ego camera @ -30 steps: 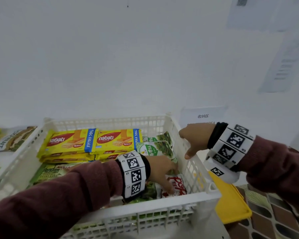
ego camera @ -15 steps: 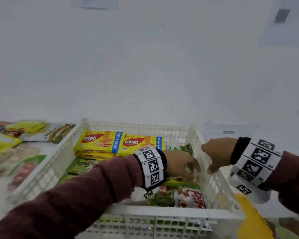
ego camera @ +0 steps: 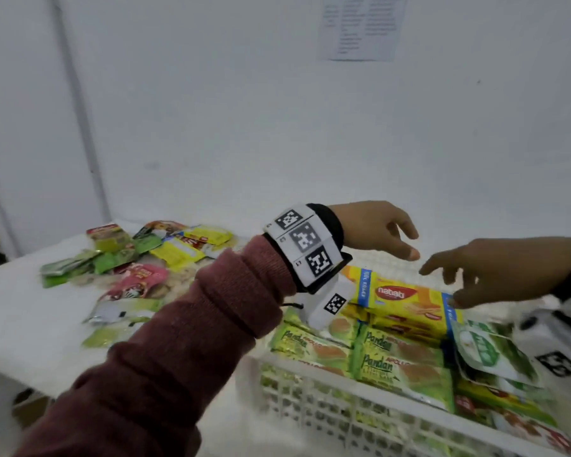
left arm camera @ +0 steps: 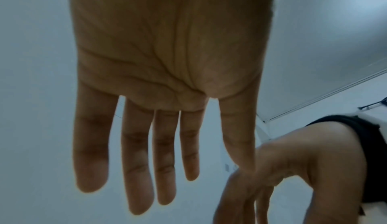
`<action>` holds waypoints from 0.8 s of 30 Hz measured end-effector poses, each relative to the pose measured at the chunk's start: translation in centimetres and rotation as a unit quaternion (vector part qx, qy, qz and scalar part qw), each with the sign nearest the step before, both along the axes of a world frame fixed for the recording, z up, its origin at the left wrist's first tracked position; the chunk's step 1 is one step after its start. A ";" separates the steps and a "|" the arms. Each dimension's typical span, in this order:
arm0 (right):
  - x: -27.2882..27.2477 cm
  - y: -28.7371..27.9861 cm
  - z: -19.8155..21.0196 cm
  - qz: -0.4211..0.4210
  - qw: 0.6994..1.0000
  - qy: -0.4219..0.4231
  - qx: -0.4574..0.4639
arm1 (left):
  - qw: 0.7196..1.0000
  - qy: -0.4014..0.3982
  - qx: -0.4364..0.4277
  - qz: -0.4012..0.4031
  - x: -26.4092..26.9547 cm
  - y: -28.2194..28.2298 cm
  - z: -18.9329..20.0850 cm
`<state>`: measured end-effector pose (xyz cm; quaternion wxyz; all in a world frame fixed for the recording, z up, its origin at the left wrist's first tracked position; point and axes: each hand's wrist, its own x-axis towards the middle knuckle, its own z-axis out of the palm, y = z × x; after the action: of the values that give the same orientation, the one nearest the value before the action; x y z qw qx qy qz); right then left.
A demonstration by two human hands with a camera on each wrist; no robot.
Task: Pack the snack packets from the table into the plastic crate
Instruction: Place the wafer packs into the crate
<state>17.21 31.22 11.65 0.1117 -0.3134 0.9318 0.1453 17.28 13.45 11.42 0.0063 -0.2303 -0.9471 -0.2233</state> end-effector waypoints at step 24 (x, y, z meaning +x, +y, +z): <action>2.7 -43.9 -10.3 0.186 0.976 -0.107 0.028 | 0.926 -0.156 -0.079 0.336 10.9 -40.8 -15.9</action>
<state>19.87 -12.69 1.30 0.1903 -0.4916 0.8354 0.1557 28.21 -27.37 -4.51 -0.0847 0.1392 -0.9726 -0.1660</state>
